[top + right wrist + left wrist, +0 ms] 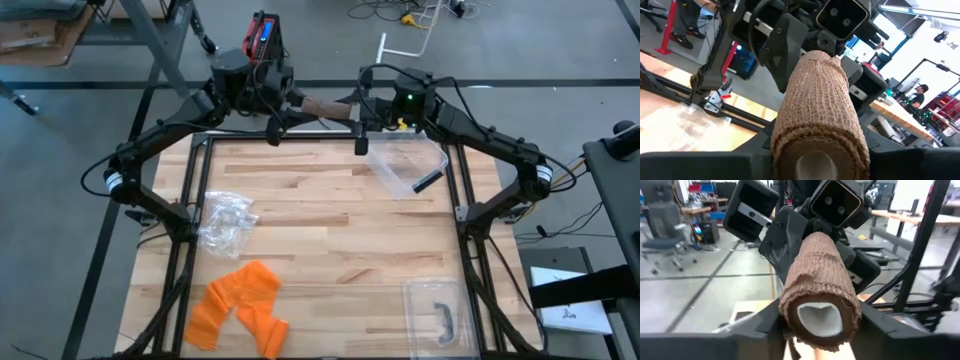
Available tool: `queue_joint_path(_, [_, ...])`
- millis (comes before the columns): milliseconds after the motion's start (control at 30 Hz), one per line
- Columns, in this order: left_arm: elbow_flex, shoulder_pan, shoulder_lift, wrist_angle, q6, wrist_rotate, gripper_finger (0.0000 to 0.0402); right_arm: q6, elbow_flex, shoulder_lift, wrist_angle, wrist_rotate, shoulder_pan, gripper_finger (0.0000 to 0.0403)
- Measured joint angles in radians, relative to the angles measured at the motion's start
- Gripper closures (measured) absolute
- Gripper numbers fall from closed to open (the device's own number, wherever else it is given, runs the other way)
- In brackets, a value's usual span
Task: Roll bandage
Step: Roll the brown bandage
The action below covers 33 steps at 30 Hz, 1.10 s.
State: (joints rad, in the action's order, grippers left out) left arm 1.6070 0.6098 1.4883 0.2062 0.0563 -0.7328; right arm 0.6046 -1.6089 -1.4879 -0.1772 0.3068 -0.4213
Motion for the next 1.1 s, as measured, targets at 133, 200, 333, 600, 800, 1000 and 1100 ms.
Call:
queue_joint_path(133, [0.0, 0.0, 0.0, -0.001, -0.061, -0.011, 0.0293, -0.002, 0.0, 0.0, -0.001, 0.005, 0.0, 0.0276])
queue_joint_path(200, [-0.001, 0.0, 0.0, -0.001, -0.064, -0.011, 0.0307, -0.033, 0.0, 0.0, -0.001, 0.007, 0.0, 0.0271])
queue_joint_path(333, [-0.001, 0.0, 0.0, -0.007, -0.016, -0.013, 0.0317, -0.379, 0.0, 0.0, -0.001, 0.01, 0.0, 0.0252])
queue_joint_path(600, [-0.001, 0.0, -0.001, -0.022, 0.148, 0.017, 0.0316, -1.005, -0.004, 0.001, 0.025, 0.071, -0.013, 0.0172])
queue_joint_path(800, [-0.005, 0.0, -0.002, -0.028, 0.227, 0.036, 0.0317, -1.185, -0.005, 0.006, 0.059, 0.087, -0.011, 0.0106])
queue_joint_path(1000, [-0.011, 0.0, -0.001, -0.031, 0.316, 0.063, 0.0317, -1.316, -0.006, 0.001, 0.064, 0.084, -0.018, 0.0078])
queue_joint_path(1100, [-0.013, -0.001, -0.001, -0.028, 0.385, 0.068, 0.0317, -1.358, -0.006, -0.003, 0.078, 0.081, -0.018, 0.0082])
